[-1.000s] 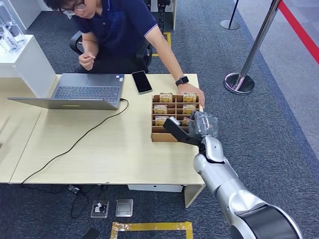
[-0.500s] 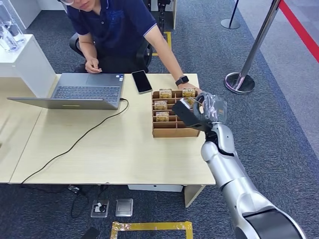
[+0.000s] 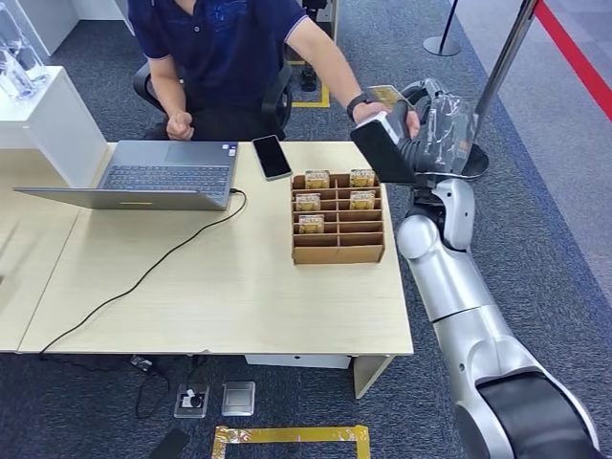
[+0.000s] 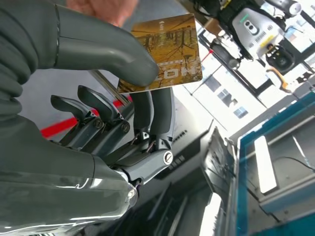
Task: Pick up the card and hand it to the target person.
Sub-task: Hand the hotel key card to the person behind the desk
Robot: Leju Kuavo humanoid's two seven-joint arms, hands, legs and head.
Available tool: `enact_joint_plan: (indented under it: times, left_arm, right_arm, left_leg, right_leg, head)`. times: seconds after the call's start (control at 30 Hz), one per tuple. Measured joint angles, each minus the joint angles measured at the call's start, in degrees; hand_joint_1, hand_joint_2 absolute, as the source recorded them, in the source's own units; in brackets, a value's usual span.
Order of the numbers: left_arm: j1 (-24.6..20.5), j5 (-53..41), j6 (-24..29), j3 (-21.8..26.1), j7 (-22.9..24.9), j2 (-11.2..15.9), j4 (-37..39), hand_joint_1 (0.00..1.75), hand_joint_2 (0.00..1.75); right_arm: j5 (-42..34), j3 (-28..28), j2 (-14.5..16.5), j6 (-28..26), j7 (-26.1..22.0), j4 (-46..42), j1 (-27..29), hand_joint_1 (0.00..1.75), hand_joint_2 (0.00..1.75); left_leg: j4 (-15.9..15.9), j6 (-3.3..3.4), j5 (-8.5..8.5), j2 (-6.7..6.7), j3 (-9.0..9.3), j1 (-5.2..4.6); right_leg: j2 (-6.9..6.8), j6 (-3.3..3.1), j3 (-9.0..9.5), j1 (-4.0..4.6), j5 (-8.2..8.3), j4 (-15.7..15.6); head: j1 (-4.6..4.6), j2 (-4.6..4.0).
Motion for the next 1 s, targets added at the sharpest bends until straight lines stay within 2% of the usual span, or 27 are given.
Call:
enact_joint_plan:
  times: [0.1, 0.33, 0.67, 0.7, 0.83, 1.0]
  left_arm:
    - [-0.55, -0.71, -0.19, -0.01, 0.14, -0.04, 0.0, 0.0, 0.0]
    - [-0.87, -0.77, -0.18, 0.09, 0.27, -0.15, 0.0, 0.0, 0.0]
    - [-0.01, -0.82, 0.03, 0.22, 1.12, -0.15, 0.07, 0.0, 0.0]
    - [0.03, -0.86, 0.03, 0.22, 1.14, -0.15, 0.07, 0.0, 0.0]
    - [0.06, -1.01, 0.04, 0.23, 1.12, -0.15, 0.17, 0.0, 0.0]
    - [0.04, -0.74, 0.02, 0.21, 1.07, -0.15, 0.28, 0.0, 0.0]
  right_arm:
    - [5.05, -2.89, 2.04, -0.55, -2.51, 4.89, -1.36, 1.75, 1.75]
    - [14.25, -15.27, 6.63, -0.58, -6.6, 14.59, -2.79, 1.75, 1.75]
    - [18.9, -23.5, 9.82, -0.6, -9.74, 16.27, -2.68, 1.75, 1.75]
    - [19.16, -23.99, 10.0, -0.6, -10.0, 16.23, -2.67, 1.7, 1.75]
    - [19.63, -25.42, 10.5, -0.6, -10.17, 16.16, -2.69, 0.0, 1.75]
    - [17.13, -26.21, 10.79, -0.6, -10.68, 16.89, -2.88, 0.0, 1.75]
  left_leg:
    - [0.0, 0.0, 0.0, 0.0, 0.0, 0.01]
    - [0.0, 0.0, 0.0, -0.01, -0.02, 0.01]
    - [0.0, 0.0, 0.0, -0.01, -0.03, 0.01]
    - [0.0, 0.0, 0.0, -0.01, -0.03, 0.01]
    - [0.0, 0.0, 0.0, -0.01, -0.05, 0.01]
    - [0.0, 0.0, 0.0, -0.01, -0.06, 0.01]
  right_leg:
    - [-0.01, 0.0, 0.0, 0.01, 0.0, 0.0]
    - [-0.01, 0.0, 0.01, 0.01, 0.0, 0.0]
    - [-0.02, 0.0, -0.01, 0.01, 0.0, 0.0]
    - [-0.02, 0.0, -0.01, 0.01, 0.0, 0.0]
    - [-0.02, 0.0, -0.03, 0.01, 0.0, 0.0]
    - [-0.01, 0.0, -0.04, 0.01, 0.0, 0.0]
  head:
    - [-0.07, 0.0]
    - [0.08, 0.0]
    - [-0.01, 0.0]
    - [0.0, 0.0]
    - [-0.01, 0.0]
    - [0.02, 0.0]
